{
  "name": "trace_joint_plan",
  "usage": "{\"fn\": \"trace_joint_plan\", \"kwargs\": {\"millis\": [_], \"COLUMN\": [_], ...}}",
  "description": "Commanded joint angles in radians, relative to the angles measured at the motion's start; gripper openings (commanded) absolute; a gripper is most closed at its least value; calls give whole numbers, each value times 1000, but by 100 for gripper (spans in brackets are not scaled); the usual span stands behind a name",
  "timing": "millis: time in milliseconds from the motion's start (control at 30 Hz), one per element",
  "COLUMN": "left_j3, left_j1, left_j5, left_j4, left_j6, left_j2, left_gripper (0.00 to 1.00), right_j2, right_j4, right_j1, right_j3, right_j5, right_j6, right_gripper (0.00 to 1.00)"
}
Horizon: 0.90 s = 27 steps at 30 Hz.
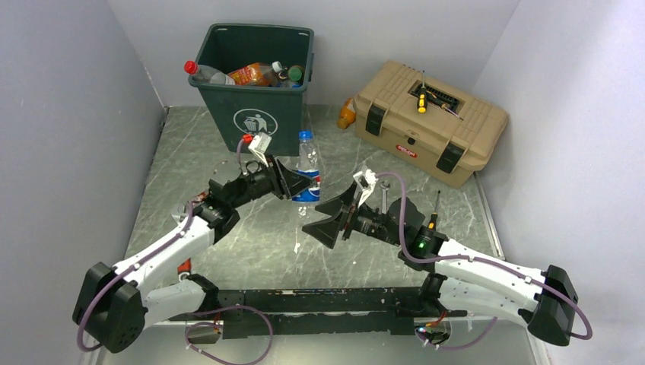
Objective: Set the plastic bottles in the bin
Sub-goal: Pick up the plastic bottle at the center of the board, then place the plastic bottle in the trash bin.
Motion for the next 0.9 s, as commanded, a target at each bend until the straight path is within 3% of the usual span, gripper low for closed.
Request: {"fn": "trace_joint_plan", "kwargs": {"millis": [0,167,500,867], "left_j3": [-13,-35,-13,19], "left_j1": [-4,-12,-17,-33], "left_j5": [99,75,61,109], "left_j4": [401,524,399,536], "left_j6": [-140,-169,-58,-154], "left_j2": [39,33,-64,-5], "left_gripper": [24,24,22,22], "right_j2": [19,47,-104,62], "right_j4": [137,102,44,43], "right_j1": [-1,1,13,13], "right_j3": [53,74,31,122], "right_j5": [0,120,262,87], "right_j6": [0,-14,-170,-153], "right_gripper": [100,100,100,100]}}
